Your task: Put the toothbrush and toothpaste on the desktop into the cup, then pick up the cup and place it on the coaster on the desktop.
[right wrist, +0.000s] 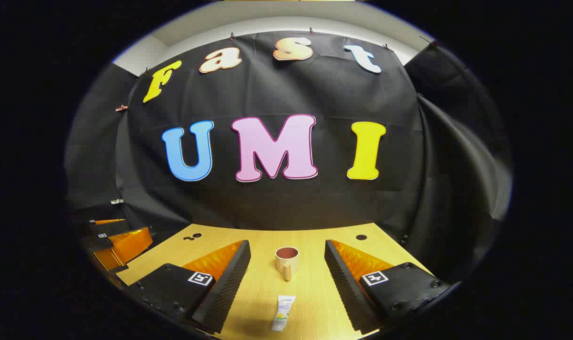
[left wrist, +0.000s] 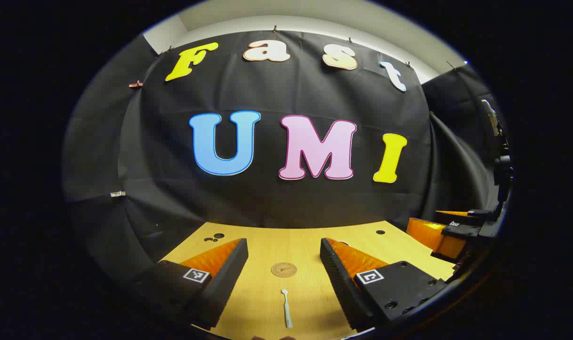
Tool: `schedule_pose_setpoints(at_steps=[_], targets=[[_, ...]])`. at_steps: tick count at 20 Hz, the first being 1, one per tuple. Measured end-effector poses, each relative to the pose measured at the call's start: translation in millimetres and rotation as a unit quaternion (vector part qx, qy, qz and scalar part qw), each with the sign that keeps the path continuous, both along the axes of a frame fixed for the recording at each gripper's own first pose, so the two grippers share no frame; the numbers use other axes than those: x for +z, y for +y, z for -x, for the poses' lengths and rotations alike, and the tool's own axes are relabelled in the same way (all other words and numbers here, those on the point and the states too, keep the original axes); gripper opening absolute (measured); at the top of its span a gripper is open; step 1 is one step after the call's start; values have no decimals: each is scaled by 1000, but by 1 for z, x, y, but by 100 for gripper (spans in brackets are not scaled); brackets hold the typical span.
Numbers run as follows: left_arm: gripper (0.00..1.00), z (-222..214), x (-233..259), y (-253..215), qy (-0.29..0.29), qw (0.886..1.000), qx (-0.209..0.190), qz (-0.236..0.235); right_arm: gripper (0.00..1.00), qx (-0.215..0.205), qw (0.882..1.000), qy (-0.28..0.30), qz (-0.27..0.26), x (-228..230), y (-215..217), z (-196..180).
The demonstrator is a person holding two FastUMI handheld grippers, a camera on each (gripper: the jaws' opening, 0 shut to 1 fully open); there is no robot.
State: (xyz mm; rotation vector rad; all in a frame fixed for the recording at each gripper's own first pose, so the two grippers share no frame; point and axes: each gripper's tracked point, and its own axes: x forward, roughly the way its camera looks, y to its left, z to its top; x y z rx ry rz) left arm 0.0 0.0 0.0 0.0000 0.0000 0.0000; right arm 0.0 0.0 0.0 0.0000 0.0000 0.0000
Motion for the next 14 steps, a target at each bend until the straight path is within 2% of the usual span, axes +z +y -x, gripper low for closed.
schedule_pose_setpoints(at_steps=[8,14], targets=[[97,-4,-8,7,13,1000,14,-7,97,17,1000,21,-3,-13,8,-8],[97,-4,-14,14,22,999,27,-1,97,14,999,38,-18,-22,4,-13]])
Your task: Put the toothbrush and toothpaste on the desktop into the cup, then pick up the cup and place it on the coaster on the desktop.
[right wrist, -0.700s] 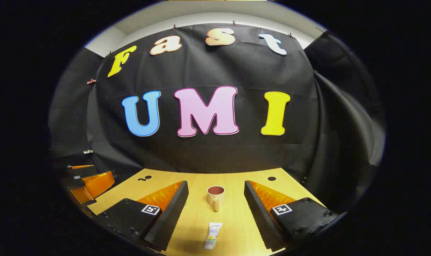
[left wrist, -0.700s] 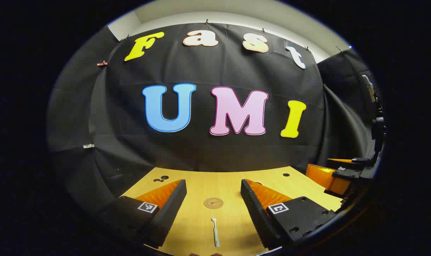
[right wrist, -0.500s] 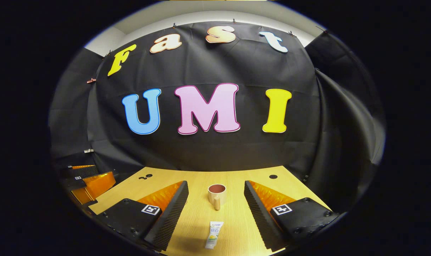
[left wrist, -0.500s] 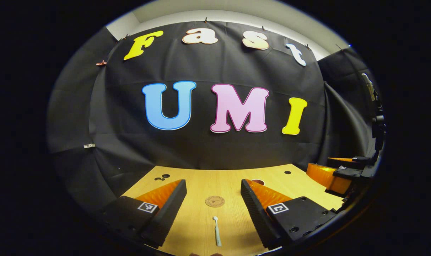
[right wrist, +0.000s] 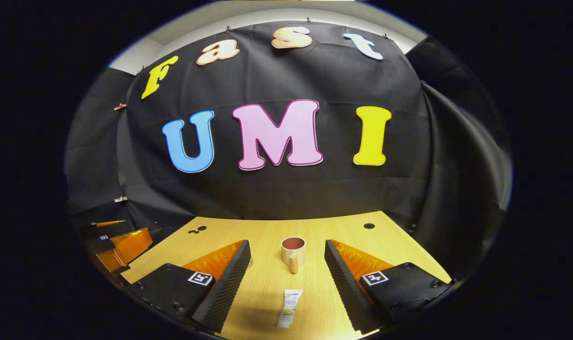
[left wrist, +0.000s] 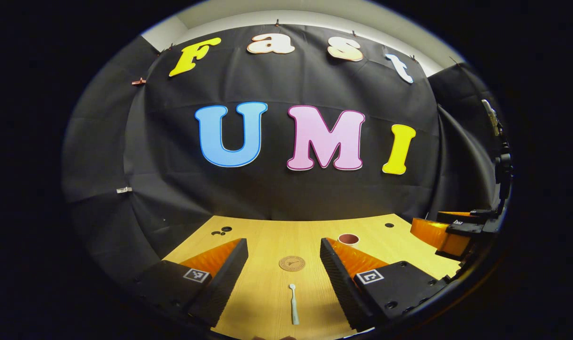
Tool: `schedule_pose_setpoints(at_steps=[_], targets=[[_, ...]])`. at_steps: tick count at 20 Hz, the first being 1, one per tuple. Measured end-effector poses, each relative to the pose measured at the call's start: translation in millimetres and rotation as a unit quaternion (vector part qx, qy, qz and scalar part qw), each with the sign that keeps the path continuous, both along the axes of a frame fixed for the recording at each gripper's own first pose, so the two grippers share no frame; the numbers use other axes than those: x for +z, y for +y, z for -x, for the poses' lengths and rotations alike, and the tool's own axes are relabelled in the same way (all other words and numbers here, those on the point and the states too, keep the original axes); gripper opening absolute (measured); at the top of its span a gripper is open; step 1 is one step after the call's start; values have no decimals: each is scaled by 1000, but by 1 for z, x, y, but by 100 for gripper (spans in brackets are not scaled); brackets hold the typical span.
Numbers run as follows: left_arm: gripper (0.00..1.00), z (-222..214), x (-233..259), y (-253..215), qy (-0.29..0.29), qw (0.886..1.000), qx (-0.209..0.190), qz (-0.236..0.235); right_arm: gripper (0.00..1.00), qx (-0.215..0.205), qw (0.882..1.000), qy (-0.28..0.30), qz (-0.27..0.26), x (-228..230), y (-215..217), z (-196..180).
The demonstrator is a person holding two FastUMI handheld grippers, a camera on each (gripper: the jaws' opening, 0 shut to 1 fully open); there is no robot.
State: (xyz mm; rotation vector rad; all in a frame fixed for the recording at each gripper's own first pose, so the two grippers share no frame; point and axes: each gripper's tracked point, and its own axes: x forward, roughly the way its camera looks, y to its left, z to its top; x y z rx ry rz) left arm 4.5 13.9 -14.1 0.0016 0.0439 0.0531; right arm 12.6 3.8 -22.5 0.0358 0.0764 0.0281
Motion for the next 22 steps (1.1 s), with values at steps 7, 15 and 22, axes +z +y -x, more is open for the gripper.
schedule_pose_setpoints(at_steps=[7,15,22], targets=[[97,0,-10,1,9,1000,4,-1,99,1,1000,14,2,-10,-2,0],[97,4,-25,5,28,999,17,1,98,18,997,80,-1,-49,4,-6],[97,2,-47,26,57,997,57,19,98,25,986,163,1,-99,6,-32]])
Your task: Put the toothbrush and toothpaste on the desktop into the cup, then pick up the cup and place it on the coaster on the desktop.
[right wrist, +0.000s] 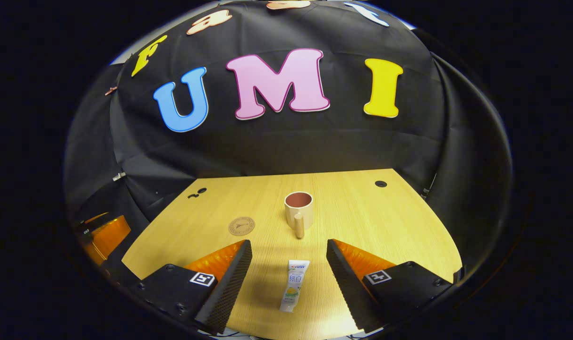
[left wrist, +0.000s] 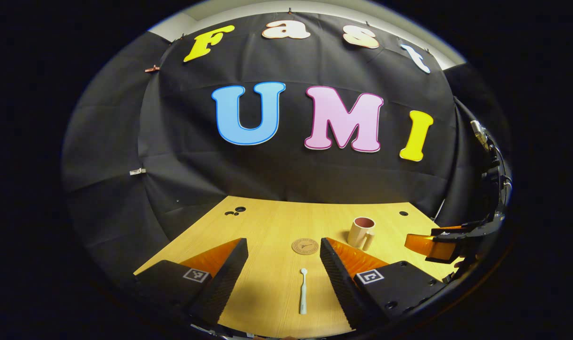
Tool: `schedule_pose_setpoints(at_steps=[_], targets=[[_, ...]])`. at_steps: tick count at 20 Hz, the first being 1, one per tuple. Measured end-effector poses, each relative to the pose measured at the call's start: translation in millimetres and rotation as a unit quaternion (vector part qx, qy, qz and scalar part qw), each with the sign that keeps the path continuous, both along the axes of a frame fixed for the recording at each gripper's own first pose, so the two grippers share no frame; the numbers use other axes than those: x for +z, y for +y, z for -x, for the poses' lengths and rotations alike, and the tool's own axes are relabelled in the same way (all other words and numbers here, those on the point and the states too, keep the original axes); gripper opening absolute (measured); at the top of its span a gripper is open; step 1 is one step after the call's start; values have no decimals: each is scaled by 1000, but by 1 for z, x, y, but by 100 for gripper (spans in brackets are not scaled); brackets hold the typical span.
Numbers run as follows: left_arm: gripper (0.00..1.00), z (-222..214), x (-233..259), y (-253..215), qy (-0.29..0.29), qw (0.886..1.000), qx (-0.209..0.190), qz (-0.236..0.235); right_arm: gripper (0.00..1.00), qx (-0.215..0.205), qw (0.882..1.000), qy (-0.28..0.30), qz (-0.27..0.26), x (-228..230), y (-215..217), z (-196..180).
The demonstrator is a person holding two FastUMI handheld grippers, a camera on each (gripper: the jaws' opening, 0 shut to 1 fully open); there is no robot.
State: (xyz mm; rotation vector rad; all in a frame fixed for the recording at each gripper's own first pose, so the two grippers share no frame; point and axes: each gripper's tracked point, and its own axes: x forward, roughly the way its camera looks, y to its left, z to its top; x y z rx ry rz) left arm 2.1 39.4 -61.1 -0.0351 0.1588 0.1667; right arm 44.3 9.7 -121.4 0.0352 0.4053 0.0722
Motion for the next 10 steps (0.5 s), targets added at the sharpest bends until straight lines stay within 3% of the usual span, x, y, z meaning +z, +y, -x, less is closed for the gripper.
schedule_pose_setpoints(at_steps=[10], targets=[[97,-12,-33,37,50,996,76,19,98,16,987,154,32,-96,-1,-31]])
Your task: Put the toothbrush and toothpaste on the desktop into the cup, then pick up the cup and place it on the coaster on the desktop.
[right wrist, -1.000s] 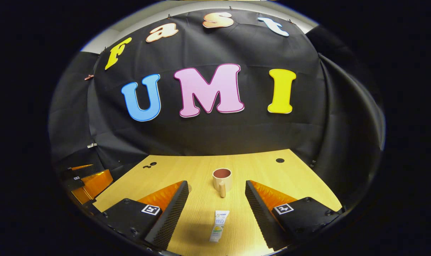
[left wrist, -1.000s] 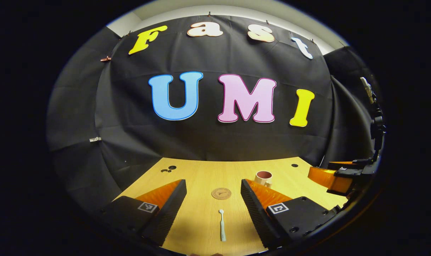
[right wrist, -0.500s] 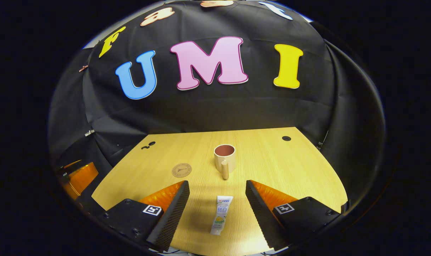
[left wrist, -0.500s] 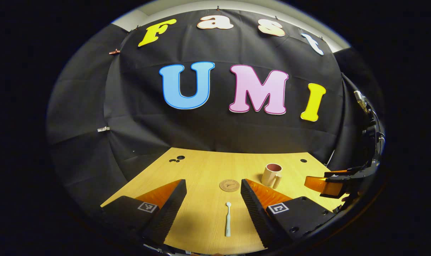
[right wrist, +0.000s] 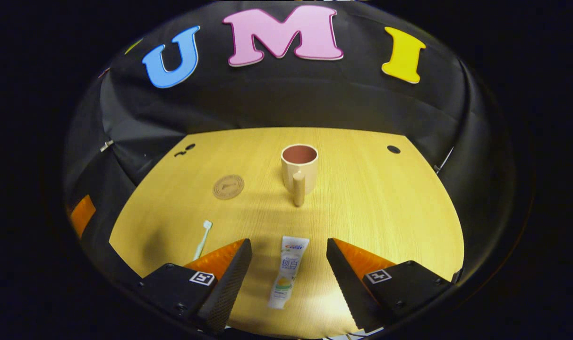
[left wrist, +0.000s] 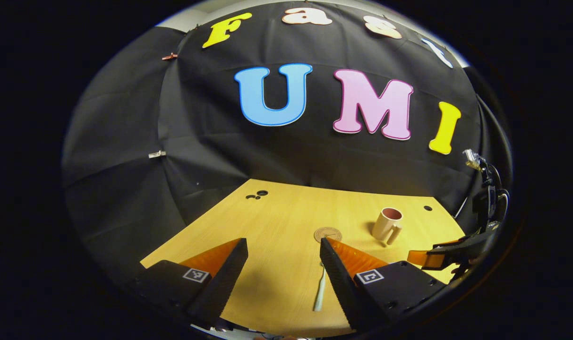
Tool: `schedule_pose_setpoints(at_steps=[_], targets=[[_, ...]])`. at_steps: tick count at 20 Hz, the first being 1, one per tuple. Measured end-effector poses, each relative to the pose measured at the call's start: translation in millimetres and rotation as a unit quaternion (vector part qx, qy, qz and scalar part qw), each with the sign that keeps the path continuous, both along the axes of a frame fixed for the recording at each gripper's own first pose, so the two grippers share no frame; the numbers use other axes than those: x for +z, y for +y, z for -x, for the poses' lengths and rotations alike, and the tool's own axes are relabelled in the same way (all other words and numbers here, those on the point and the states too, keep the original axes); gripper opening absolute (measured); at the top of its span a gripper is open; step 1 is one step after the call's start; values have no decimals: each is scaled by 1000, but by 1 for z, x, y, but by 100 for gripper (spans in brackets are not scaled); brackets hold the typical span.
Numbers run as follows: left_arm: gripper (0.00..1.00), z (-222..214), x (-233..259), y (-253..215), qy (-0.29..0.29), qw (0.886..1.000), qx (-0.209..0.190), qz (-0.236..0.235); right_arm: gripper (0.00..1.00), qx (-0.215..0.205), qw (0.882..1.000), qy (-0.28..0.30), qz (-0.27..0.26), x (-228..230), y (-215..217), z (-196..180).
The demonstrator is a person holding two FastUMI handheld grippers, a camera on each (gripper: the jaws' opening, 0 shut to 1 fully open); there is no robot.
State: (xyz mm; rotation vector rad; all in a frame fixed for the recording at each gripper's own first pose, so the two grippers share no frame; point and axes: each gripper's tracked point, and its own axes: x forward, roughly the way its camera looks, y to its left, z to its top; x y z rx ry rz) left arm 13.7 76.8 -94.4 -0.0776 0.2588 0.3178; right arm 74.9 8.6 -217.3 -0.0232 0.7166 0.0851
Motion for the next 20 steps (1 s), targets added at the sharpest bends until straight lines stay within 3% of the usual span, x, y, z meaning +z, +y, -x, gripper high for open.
schedule_pose_setpoints(at_steps=[5,10,20], targets=[[97,2,-22,14,35,998,43,12,99,1,996,86,8,-52,-5,3],[97,8,-32,16,60,996,59,15,98,4,990,140,9,-86,-6,13],[98,11,-47,1,84,996,39,17,100,0,988,151,32,-116,-7,12]])
